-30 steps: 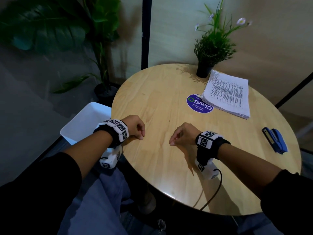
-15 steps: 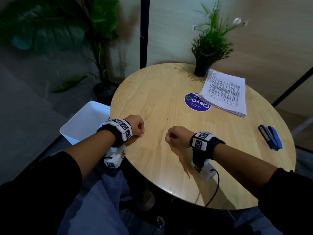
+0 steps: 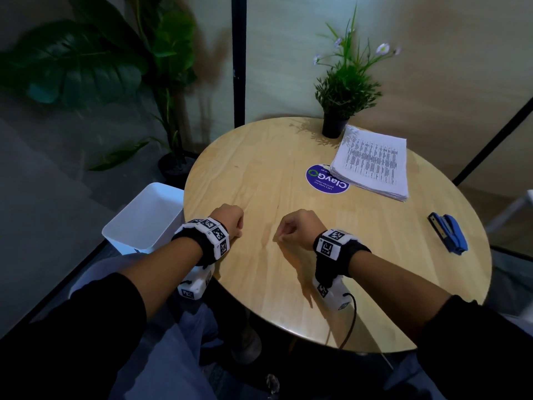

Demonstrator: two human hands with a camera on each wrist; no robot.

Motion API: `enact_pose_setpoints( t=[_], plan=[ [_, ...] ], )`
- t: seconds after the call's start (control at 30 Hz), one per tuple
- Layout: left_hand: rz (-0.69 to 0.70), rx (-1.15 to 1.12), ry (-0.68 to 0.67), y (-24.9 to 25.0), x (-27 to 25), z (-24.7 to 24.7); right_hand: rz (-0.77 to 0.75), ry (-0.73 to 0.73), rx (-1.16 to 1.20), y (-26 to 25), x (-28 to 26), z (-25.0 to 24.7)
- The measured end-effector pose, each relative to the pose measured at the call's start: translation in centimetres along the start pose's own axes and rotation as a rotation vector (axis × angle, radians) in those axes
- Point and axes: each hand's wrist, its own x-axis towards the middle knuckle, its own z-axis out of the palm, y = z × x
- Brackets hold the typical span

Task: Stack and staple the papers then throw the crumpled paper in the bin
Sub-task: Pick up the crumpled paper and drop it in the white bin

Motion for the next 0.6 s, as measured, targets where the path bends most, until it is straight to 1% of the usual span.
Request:
enact_pose_setpoints(
  t=[0.13,0.27,0.43,0.53,0.57,0.6],
  plan=[
    [-0.061,-0.100,0.042,-1.0,0.1,0.1,-0.136,-0.081,-0.250,-1.1,0.4,0.0],
    [-0.074,-0.141,0.020,-1.3,0.2,0.0,-0.207,-0.160,-0.395,-1.9,0.7,0.1],
    [-0.076,-0.090,-0.023,-0.9,0.0,0.2,-0.262,-0.232,-0.522,-2.7,0.9,0.6],
    [-0.182,-0.024,-0.108,0.0,0.1,0.5,-0.255,-0.280,-0.614,-3.2,0.7,1.2],
    [-0.215,0.004,-0.119,0.3,-0.1,0.7,-0.254,-0.281,-0.633,-3.3,0.7,1.4],
    [-0.215,0.021,-0.106,0.4,-0.2,0.9,-0.255,-0.273,-0.642,-3.3,0.6,1.6]
  ],
)
